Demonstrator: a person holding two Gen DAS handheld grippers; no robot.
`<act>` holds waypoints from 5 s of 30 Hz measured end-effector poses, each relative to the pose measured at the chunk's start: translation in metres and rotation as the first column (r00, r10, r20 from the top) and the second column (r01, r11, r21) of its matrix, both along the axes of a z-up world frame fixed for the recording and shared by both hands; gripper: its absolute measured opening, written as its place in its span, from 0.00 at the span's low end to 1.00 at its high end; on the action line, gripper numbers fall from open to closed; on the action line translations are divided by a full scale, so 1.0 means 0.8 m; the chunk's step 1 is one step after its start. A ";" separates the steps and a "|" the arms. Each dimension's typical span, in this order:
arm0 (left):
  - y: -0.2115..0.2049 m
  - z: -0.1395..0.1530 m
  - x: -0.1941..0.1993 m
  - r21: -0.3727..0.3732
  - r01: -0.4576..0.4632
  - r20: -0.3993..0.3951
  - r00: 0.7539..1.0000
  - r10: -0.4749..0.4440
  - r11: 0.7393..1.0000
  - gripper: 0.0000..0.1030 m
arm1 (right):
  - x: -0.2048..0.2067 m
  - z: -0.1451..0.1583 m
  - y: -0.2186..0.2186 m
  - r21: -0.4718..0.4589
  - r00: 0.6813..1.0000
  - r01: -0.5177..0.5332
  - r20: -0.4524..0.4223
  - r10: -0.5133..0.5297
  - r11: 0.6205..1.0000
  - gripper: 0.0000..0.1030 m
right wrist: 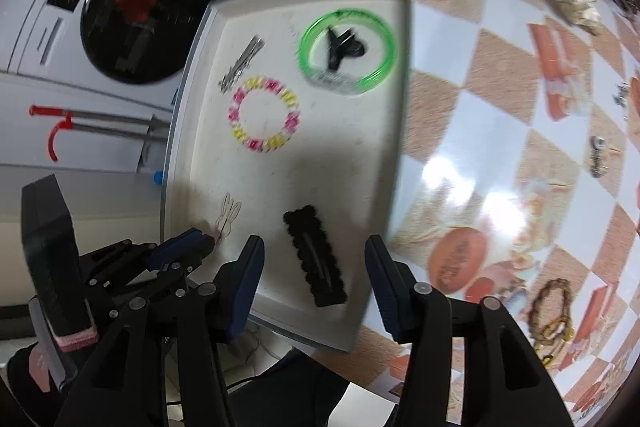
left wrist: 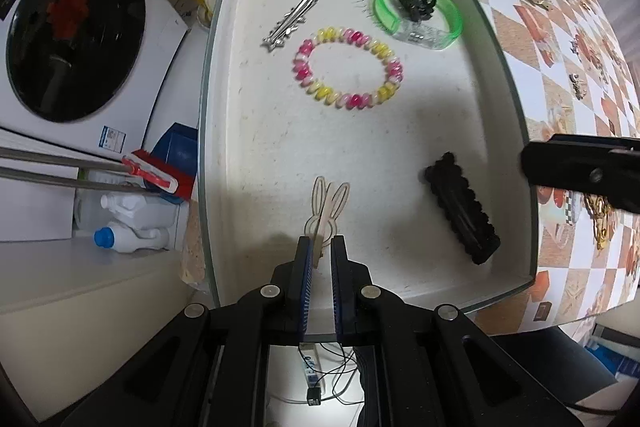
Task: Organize jewelry
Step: 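Open the left tool to drop the bunny-ear clip while the right tool drops the snap clip in the tray, then move both tools back over the table toward the yellow hair tie and silver charm, then grasp the yellow beaded hair tie with the right tool while the left tool grasps the silver chain charm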
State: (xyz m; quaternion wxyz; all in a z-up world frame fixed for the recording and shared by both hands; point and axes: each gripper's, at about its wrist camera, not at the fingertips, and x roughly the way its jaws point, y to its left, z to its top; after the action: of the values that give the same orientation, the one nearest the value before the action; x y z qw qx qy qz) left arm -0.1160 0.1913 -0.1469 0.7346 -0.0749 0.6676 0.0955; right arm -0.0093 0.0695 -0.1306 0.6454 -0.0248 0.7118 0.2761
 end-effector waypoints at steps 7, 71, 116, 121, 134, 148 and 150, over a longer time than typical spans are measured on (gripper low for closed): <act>-0.023 0.014 0.015 0.005 0.065 -0.007 0.998 -0.065 0.998 0.29 | 0.008 0.015 -0.068 -0.011 0.993 0.116 0.022 -0.116 0.993 0.58; -0.267 0.050 0.173 0.066 0.566 0.006 0.823 -0.568 0.822 1.00 | -0.069 0.022 -0.373 -0.222 0.774 0.631 0.117 -0.622 0.744 0.84; -0.311 -0.027 0.271 -0.033 0.505 0.056 0.863 -0.503 0.863 0.79 | -0.032 -0.040 -0.292 -0.347 0.873 0.486 0.237 -0.426 0.802 0.54; -0.333 -0.039 0.281 -0.010 0.517 0.047 0.855 -0.516 0.856 0.69 | -0.034 -0.037 -0.302 -0.346 0.874 0.484 0.238 -0.424 0.804 0.47; -0.369 -0.029 0.275 -0.056 0.571 0.079 0.820 -0.567 0.819 0.16 | -0.023 -0.033 -0.321 -0.253 0.846 0.534 0.165 -0.508 0.807 0.03; -0.286 0.028 0.221 -0.125 0.495 0.151 0.866 -0.477 0.860 0.16 | -0.019 0.009 -0.389 -0.107 0.749 0.663 0.083 -0.657 0.741 0.03; -0.264 0.041 0.209 -0.131 0.482 0.156 0.873 -0.463 0.866 0.16 | -0.026 0.009 -0.392 -0.096 0.747 0.665 0.088 -0.659 0.741 0.03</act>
State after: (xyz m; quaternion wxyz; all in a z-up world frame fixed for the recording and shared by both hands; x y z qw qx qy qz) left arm 0.0515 -0.0198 -0.1141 0.7653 0.0246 0.6259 -0.1479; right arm -0.0305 -0.2439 -0.1236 0.7156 0.1834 0.6738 -0.0152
